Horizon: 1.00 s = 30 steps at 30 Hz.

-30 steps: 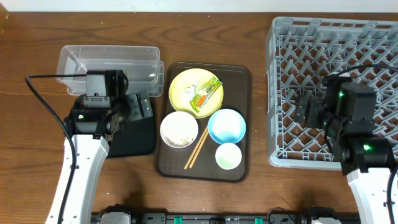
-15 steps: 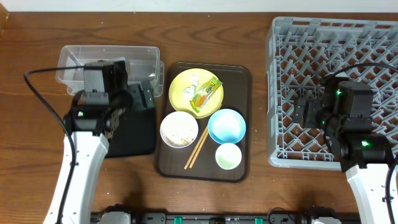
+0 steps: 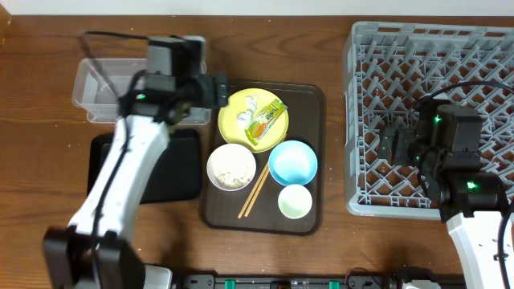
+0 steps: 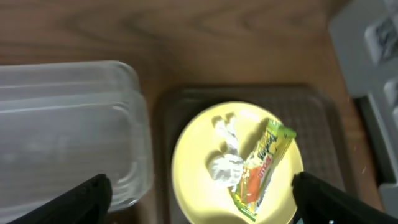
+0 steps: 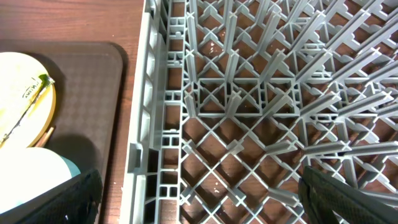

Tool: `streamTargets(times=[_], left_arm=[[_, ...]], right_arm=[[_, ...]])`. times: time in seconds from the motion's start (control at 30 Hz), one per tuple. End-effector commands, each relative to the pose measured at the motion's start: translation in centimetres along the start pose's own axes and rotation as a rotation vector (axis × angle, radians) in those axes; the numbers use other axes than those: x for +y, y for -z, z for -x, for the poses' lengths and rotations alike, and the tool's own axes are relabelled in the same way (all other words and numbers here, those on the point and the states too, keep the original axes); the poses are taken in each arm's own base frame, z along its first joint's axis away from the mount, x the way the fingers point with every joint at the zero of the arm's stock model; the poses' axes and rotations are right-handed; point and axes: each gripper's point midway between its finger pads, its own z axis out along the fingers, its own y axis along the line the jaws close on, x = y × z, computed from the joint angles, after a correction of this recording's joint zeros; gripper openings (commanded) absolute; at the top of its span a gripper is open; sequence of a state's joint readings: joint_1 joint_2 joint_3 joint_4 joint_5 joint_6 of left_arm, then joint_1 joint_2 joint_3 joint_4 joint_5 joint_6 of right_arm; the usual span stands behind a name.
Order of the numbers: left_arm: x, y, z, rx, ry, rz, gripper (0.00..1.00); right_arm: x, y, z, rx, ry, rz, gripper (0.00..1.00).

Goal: Sort waste into correct bins and load items into the dishwasher rack
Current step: 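Reach the left gripper to the tissue and wrapper on the yellow plate, then lift the tissue and green wrapper with left gripper into clear bin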

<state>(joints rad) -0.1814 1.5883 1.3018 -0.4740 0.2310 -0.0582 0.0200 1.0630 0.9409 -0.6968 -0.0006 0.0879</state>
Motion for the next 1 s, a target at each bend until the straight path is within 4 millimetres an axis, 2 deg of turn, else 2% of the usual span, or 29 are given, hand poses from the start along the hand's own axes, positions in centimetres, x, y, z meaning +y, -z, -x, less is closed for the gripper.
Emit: streamTargets(times=[0.0, 0.1, 0.3, 0.47, 0.57, 0.63, 0.7, 0.83, 0.9, 0.97], left_arm=[[-1.7, -3.0, -1.4, 0.062, -0.081, -0.030, 0.92], [-2.6, -5.8, -3.0, 0.111, -0.130, -0.029, 0.90], [-3.2, -10.5, -5.9, 0.185, -0.177, -0.022, 0.88], [-2.3, -13.2, -8.5, 0.259, -0.177, 0.007, 0.81], [-1.4, -14.1, -9.6, 0.290, -0.179, 0.046, 0.76], [-1.2, -14.4, -10.0, 0.301, -0.178, 0.047, 0.68], [-1.2, -14.5, -10.0, 0.301, -0.178, 0.047, 0.52], [-1.3, -14.2, -9.5, 0.285, -0.180, 0.053, 0.28], [-1.4, -13.9, -9.2, 0.276, -0.181, 0.051, 0.24], [-1.6, -13.4, -8.5, 0.256, -0.182, 0.050, 0.24]], right_arm=[[0.3, 0.4, 0.6, -0.016, 0.000, 0.009, 0.99], [0.3, 0.4, 0.6, -0.015, 0.000, 0.009, 0.99], [0.3, 0.4, 0.6, -0.015, 0.000, 0.009, 0.99], [0.3, 0.4, 0.6, -0.015, 0.000, 0.009, 0.99], [0.3, 0.4, 0.6, -0.015, 0.000, 0.009, 0.99], [0.3, 0.4, 0.6, -0.015, 0.000, 0.009, 0.99], [0.3, 0.4, 0.6, -0.015, 0.000, 0.009, 0.99], [0.3, 0.4, 0.6, -0.016, 0.000, 0.009, 0.99], [0.3, 0.4, 0.6, -0.016, 0.000, 0.009, 0.99], [0.3, 0.4, 0.6, -0.015, 0.000, 0.009, 0.99]])
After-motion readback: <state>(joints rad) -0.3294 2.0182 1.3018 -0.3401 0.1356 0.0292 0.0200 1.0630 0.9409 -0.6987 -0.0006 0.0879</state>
